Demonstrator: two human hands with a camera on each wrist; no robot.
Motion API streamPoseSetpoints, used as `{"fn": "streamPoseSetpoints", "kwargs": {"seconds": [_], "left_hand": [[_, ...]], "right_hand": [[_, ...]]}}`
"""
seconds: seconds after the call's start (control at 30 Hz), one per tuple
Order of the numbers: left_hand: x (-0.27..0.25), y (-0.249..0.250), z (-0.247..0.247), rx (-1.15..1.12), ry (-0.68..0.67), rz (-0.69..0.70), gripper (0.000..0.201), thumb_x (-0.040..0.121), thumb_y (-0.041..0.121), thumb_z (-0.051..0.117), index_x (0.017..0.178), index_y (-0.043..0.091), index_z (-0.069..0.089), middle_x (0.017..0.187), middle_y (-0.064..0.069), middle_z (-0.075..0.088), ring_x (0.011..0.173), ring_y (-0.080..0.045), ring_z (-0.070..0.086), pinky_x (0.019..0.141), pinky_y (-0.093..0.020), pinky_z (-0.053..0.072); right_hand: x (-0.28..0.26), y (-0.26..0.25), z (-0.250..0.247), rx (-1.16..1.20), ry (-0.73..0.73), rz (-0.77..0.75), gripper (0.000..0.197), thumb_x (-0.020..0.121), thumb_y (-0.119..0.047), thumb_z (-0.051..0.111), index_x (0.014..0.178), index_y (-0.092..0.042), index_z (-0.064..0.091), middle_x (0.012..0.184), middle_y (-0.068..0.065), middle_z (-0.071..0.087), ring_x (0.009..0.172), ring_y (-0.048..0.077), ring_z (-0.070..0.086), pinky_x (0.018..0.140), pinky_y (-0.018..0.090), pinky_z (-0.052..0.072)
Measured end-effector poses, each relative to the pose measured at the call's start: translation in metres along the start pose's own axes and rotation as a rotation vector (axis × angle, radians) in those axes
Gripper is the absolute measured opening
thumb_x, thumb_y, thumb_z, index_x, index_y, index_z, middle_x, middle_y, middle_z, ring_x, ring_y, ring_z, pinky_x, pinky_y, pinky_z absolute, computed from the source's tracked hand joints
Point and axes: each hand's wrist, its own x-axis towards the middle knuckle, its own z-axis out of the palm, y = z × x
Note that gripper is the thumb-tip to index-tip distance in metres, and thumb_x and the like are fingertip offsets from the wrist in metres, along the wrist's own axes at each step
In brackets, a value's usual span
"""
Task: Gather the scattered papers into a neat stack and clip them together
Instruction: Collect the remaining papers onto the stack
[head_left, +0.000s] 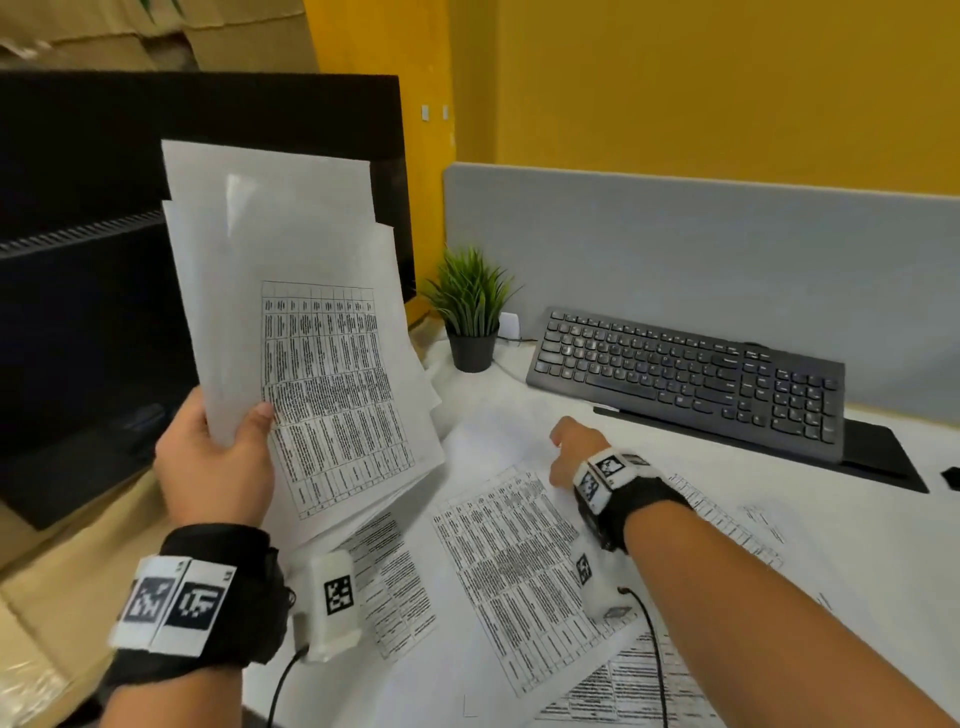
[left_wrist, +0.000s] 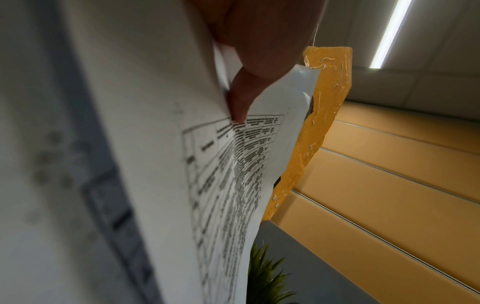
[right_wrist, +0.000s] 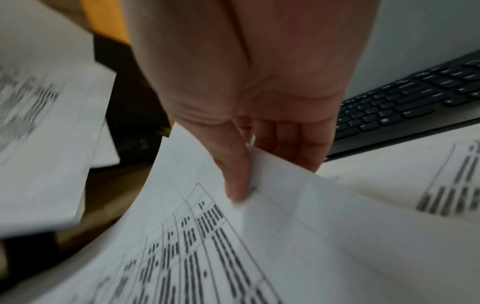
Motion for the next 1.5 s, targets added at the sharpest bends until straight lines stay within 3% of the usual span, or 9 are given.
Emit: {"fn": "streamPoseSetpoints", "kwargs": {"seconds": [0.2, 0.47, 0.6, 0.77, 0.93, 1.07, 1.13, 1.23, 1.5], "left_hand": [[-0.001, 0.002, -0.002, -0.004, -0.019, 0.048, 0.027, 0.088, 0.009, 0.060, 0.114, 0.011, 0.061, 0.098, -0.001, 0.060, 0.092, -0.019, 0.057, 0.079, -0.031, 0.043], [-0.014, 0.042, 0.026, -0.178, -0.316, 0.045, 0.031, 0.087, 0.009, 0.061, 0.116, 0.018, 0.060, 0.100, 0.005, 0.063, 0.088, -0.006, 0.059, 0.075, -0.022, 0.044], [-0.036, 0.054, 0.058, -0.345, -0.588, -0.069, 0.026, 0.082, 0.011, 0.066, 0.100, 0.029, 0.064, 0.093, 0.009, 0.073, 0.091, -0.015, 0.068, 0.082, -0.032, 0.052], [-0.075, 0.047, 0.082, -0.346, -0.778, -0.152, 0.035, 0.070, 0.045, 0.070, 0.101, 0.030, 0.068, 0.106, 0.004, 0.072, 0.101, -0.019, 0.066, 0.090, -0.043, 0.051], [-0.102, 0.036, 0.089, -0.396, -0.817, -0.249, 0.038, 0.077, 0.058, 0.063, 0.107, 0.036, 0.062, 0.108, 0.012, 0.071, 0.101, -0.004, 0.065, 0.087, -0.027, 0.050], [-0.110, 0.031, 0.091, -0.334, -0.907, -0.237, 0.034, 0.074, 0.016, 0.074, 0.105, 0.024, 0.063, 0.097, 0.014, 0.073, 0.088, -0.009, 0.070, 0.069, -0.020, 0.054], [-0.111, 0.027, 0.095, -0.278, -0.915, -0.209, 0.037, 0.077, 0.004, 0.072, 0.104, 0.027, 0.063, 0.096, 0.018, 0.072, 0.088, -0.006, 0.069, 0.072, -0.019, 0.053], [-0.107, 0.024, 0.099, -0.258, -0.875, -0.199, 0.037, 0.082, -0.003, 0.065, 0.100, 0.030, 0.062, 0.087, 0.026, 0.071, 0.080, 0.004, 0.067, 0.067, -0.011, 0.050], [-0.084, 0.030, 0.091, -0.405, -0.746, -0.310, 0.033, 0.085, -0.004, 0.059, 0.102, 0.025, 0.062, 0.100, 0.002, 0.072, 0.088, -0.020, 0.069, 0.078, -0.032, 0.055]], "right_hand": [[-0.028, 0.028, -0.086, -0.021, 0.143, -0.156, 0.017, 0.089, -0.012, 0.059, 0.103, -0.005, 0.065, 0.099, 0.010, 0.064, 0.098, 0.028, 0.062, 0.073, 0.027, 0.042], [-0.098, 0.021, -0.206, -0.025, 0.530, -0.470, 0.014, 0.091, -0.007, 0.058, 0.095, -0.011, 0.071, 0.096, 0.003, 0.063, 0.093, 0.019, 0.056, 0.081, 0.027, 0.040], [-0.106, -0.004, -0.218, -0.100, 0.565, -0.492, 0.023, 0.091, -0.003, 0.052, 0.075, -0.015, 0.063, 0.093, 0.005, 0.062, 0.091, 0.022, 0.057, 0.075, 0.027, 0.041], [-0.100, -0.007, -0.195, -0.204, 0.495, -0.390, 0.024, 0.086, 0.002, 0.043, 0.088, -0.016, 0.059, 0.103, 0.017, 0.063, 0.100, 0.034, 0.058, 0.086, 0.039, 0.050], [-0.087, 0.007, -0.174, -0.306, 0.437, -0.256, 0.021, 0.087, -0.003, 0.045, 0.101, -0.006, 0.061, 0.085, 0.013, 0.059, 0.085, 0.035, 0.061, 0.071, 0.037, 0.051], [-0.081, 0.015, -0.168, -0.227, 0.386, -0.207, 0.016, 0.088, -0.004, 0.044, 0.081, -0.013, 0.055, 0.076, 0.007, 0.054, 0.088, 0.034, 0.060, 0.065, 0.029, 0.038], [-0.079, 0.018, -0.170, -0.132, 0.380, -0.205, 0.019, 0.091, -0.005, 0.046, 0.101, -0.010, 0.062, 0.096, 0.013, 0.061, 0.100, 0.034, 0.058, 0.072, 0.030, 0.041], [-0.076, 0.027, -0.180, 0.085, 0.475, -0.166, 0.029, 0.092, -0.006, 0.046, 0.117, -0.004, 0.060, 0.111, 0.018, 0.063, 0.101, 0.034, 0.058, 0.081, 0.034, 0.046], [-0.075, 0.073, -0.181, 0.615, 0.603, 0.042, 0.016, 0.083, -0.007, 0.048, 0.085, -0.009, 0.063, 0.084, 0.011, 0.062, 0.082, 0.026, 0.057, 0.072, 0.031, 0.042]]}}
